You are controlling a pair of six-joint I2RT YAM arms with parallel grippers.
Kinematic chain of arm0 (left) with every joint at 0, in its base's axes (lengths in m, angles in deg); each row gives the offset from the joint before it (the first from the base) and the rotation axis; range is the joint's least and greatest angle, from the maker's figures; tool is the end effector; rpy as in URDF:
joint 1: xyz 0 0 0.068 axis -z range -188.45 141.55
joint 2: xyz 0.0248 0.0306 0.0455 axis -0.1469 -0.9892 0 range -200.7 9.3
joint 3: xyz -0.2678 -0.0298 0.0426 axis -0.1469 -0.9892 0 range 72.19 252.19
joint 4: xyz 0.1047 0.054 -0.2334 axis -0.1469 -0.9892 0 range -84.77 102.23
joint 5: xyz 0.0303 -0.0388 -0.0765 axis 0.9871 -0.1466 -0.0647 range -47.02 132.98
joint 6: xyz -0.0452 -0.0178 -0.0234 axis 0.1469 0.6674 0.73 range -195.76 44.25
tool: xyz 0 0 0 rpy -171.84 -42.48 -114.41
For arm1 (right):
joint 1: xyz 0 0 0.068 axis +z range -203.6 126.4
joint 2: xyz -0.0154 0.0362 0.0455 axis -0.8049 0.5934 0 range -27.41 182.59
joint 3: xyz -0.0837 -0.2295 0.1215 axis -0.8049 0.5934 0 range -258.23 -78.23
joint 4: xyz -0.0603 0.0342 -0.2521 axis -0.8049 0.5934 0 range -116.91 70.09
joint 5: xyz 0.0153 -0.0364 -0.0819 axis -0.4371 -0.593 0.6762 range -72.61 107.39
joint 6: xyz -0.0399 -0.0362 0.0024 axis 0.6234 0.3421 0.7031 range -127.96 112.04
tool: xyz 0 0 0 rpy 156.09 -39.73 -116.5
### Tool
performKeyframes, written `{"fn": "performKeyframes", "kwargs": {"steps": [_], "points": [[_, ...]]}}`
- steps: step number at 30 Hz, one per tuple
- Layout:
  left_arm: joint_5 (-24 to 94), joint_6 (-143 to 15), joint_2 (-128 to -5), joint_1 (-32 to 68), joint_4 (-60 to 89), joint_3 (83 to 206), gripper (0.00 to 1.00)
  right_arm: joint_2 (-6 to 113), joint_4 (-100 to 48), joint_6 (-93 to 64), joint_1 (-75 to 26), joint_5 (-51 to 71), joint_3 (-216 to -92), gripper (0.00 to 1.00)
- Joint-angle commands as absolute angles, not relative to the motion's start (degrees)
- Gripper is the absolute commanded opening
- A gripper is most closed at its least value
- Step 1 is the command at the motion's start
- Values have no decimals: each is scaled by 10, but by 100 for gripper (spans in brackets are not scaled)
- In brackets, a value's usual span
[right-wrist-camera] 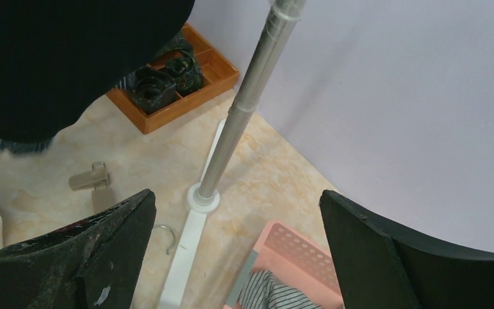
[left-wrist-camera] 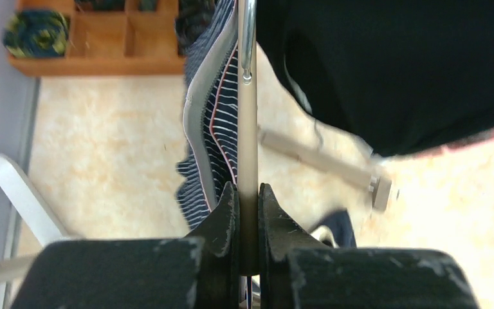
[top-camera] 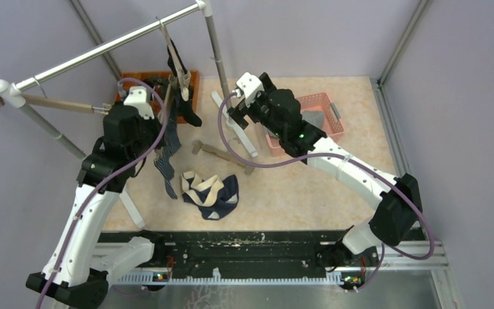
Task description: Remove the underwear clipped to the hanger
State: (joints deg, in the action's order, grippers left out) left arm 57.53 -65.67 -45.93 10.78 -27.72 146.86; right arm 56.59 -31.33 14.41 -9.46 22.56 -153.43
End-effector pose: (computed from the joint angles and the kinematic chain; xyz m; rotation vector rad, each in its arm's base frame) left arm 0.1749 -0.0515 0.4305 -0.0164 1.9177 -0.0993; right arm 0.2554 0.2434 0.3895 -0.8470 1.4175 0.2154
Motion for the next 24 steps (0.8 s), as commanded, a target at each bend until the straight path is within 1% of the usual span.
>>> {"fn": "performKeyframes", "kwargs": {"steps": [1, 5, 8, 12, 15, 18, 21, 24], "points": [[523, -635, -410, 105, -342, 1451, 0, 580, -308, 135, -91, 220, -1590, 99], [494, -610, -373, 105, -411, 1453, 0, 592, -292, 138, -102, 220, -1612, 99], [430, -625, -358, 105, -443, 1457, 0, 600, -272, 120, -127, 185, -1632, 99], [309, -654, -344, 105, -466, 1435, 0, 621, -239, 57, -199, 51, -1672, 99], [235, -672, -347, 105, -502, 1420, 0, 639, -212, 39, -241, -21, -1704, 99], [146, -698, -341, 105, -518, 1411, 0, 655, -153, 63, -262, -98, -1748, 99], [63, -724, -320, 105, -500, 1406, 0, 667, -88, 89, -277, -181, -1798, 99], [53, -731, -291, 105, -444, 1403, 0, 697, 18, 136, -299, -277, -1863, 96]]}}
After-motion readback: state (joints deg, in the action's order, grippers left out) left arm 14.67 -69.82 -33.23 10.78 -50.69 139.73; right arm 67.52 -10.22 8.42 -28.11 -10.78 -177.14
